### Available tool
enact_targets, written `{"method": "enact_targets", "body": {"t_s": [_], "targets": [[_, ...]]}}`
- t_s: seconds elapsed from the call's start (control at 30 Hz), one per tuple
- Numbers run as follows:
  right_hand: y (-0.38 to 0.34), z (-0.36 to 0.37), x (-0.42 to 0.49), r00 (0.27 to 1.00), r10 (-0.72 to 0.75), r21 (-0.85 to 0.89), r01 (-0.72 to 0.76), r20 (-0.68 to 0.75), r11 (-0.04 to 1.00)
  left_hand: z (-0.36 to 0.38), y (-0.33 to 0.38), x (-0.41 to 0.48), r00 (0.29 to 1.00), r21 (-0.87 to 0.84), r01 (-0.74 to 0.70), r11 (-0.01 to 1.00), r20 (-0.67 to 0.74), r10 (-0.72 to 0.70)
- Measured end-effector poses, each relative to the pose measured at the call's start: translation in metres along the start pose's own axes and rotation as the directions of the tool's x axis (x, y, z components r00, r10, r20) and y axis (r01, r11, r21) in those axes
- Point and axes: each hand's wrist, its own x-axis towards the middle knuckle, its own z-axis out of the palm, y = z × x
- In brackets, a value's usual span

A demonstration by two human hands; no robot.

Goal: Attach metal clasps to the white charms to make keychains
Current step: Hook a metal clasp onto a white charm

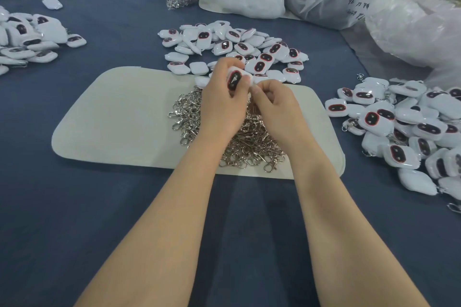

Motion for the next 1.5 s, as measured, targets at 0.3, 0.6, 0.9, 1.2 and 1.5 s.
{"method": "enact_targets", "body": {"t_s": [0.3,0.6,0.9,1.2,1.5], "targets": [[-0.003,-0.005,0.000,0.966,0.213,0.541,-0.257,0.144,0.801,0.003,0.003,-0.001,0.997,-0.033,-0.073,0.997,-0.012,0.072],[-0.005,0.003,-0.005,0.995,0.088,0.355,-0.066,-0.048,0.933,0.000,0.001,0.008,0.890,-0.569,0.422,0.705,0.114,-0.441],[-0.003,0.009,-0.004,0.988,-0.034,0.166,0.059,-0.149,0.984,-0.004,-0.001,0.011,0.776,-0.674,0.581,0.456,0.291,-0.559],[0.002,0.006,0.000,0.998,0.017,0.046,-0.014,-0.064,0.999,0.000,-0.005,0.009,0.885,-0.426,0.447,0.786,0.082,-0.459],[0.007,-0.003,0.003,0.989,0.151,0.167,-0.149,0.001,0.975,0.004,-0.004,-0.002,0.996,0.043,-0.044,0.998,0.081,0.040]]}}
